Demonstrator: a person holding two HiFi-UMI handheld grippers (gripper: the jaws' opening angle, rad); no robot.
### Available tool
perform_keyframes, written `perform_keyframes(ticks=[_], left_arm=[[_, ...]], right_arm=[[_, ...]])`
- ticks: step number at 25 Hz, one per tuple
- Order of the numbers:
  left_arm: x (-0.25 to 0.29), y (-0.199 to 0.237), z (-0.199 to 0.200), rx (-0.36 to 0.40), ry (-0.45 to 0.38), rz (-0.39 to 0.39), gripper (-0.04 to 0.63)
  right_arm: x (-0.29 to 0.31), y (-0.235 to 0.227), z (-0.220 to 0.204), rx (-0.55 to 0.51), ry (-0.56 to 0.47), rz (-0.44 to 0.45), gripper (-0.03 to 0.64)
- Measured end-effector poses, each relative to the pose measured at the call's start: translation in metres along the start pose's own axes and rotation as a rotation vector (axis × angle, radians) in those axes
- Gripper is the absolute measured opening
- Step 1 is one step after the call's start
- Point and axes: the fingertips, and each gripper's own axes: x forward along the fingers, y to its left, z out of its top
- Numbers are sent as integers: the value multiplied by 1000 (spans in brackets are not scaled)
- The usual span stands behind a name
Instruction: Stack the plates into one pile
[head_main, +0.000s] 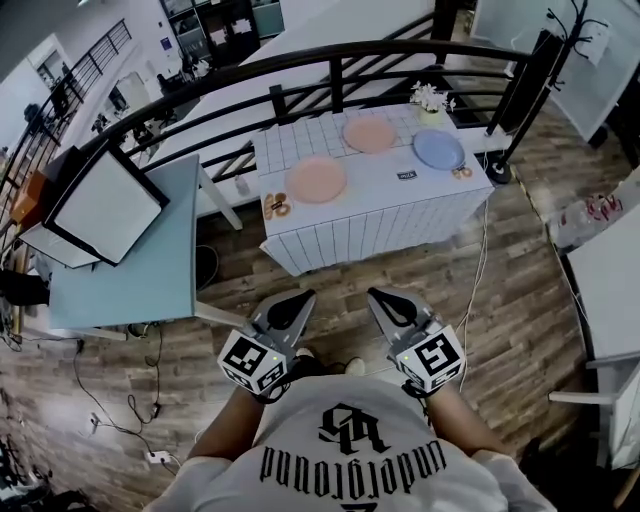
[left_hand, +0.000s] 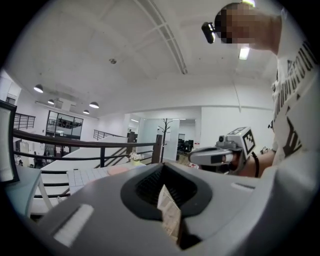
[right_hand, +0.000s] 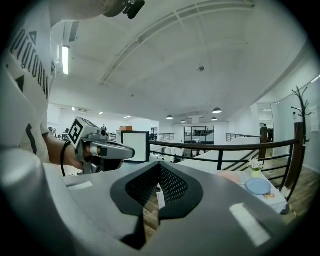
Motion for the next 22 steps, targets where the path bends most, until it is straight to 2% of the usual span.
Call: perform_keyframes(ticks=[5,14,18,22], left_arm=[[31,12,1,-67,-11,-27,49],[88,53,2,-62,-14,-73,49],[114,88,2,-51,-12,-91,49],[131,146,14,-38,-16,-84,49]], right_arm=[[7,-29,-3,-2,-6,-19,0],[44,-77,-9,4,32,-37,0],[76,-105,-9,-2,50,-54,0],[125,-131,-1,-5,61,-60,0]])
